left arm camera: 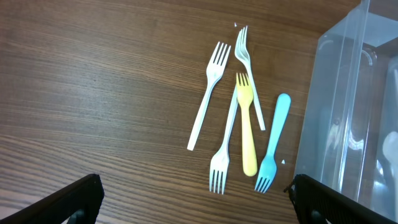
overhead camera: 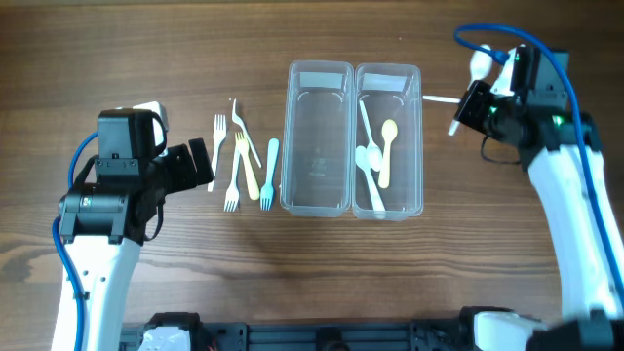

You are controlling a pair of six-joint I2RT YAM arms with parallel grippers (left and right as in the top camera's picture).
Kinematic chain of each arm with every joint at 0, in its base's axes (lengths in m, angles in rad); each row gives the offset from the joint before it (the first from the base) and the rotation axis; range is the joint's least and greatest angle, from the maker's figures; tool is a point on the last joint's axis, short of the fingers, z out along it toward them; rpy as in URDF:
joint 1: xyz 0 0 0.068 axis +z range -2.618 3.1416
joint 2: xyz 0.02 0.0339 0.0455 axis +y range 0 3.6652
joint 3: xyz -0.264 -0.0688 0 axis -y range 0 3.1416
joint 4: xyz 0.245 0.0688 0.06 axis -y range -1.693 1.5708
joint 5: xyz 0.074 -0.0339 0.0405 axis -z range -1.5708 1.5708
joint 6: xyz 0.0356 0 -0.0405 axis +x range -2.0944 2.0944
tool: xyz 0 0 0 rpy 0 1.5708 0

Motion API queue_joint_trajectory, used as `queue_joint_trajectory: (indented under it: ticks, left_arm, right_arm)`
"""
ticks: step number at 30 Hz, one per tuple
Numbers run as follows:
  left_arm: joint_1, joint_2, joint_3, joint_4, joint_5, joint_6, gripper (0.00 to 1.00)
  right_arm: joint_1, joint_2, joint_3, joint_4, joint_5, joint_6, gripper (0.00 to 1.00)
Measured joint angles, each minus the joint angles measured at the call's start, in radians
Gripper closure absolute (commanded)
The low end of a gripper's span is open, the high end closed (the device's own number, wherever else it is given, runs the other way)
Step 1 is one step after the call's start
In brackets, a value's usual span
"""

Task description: Pack container

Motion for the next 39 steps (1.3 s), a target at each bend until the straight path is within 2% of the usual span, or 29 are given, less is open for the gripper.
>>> queue_joint_trajectory:
  ticks: [3, 8, 13, 14, 17, 20, 25, 29, 31, 34, 39]
  left_arm:
    - [0.000, 0.000, 0.000, 0.000, 0.000, 0.000, 0.00]
    - [0.000, 0.000, 0.000, 0.000, 0.000, 0.000, 0.00]
    - [0.000, 0.000, 0.000, 0.000, 0.000, 0.000, 0.00]
    - [0.000, 0.000, 0.000, 0.000, 0.000, 0.000, 0.00]
    - [0.000, 0.000, 0.000, 0.000, 0.000, 0.000, 0.00]
    - [0.000, 0.000, 0.000, 0.000, 0.000, 0.000, 0.00]
    - [0.000, 0.000, 0.000, 0.000, 0.000, 0.000, 0.00]
    - [0.000, 0.000, 0.000, 0.000, 0.000, 0.000, 0.00]
    - [0.000, 0.000, 0.000, 0.000, 0.000, 0.000, 0.00]
    - [0.000, 0.000, 0.000, 0.000, 0.000, 0.000, 0.00]
    - [0.000, 0.000, 0.000, 0.000, 0.000, 0.000, 0.00]
  right_arm:
    - [0.113, -0.033, 0.000, -0.026, -0.034, 0.000, 0.86]
    - [0.262, 0.080, -0.038, -0.003, 0.051, 0.027, 0.84]
    - [0.287, 0.290, -0.071, 0.054, 0.067, 0.024, 0.67]
    - [0.287, 0.295, -0.072, 0.072, 0.059, 0.016, 0.62]
    - [0.285, 0.256, -0.052, 0.126, 0.045, 0.006, 0.59]
    - [0.258, 0.183, 0.007, 0.174, 0.040, 0.007, 0.59]
    - [0.055, 0.124, 0.055, 0.155, 0.080, 0.118, 0.59]
    - [-0.098, 0.230, 0.056, 0.127, 0.099, 0.174, 0.57]
    - [-0.134, 0.307, 0.055, 0.173, 0.095, 0.169, 0.55]
    - [-0.155, 0.399, 0.053, 0.314, 0.060, 0.124, 0.56]
    - [-0.155, 0.456, 0.053, 0.401, 0.037, 0.134, 0.57]
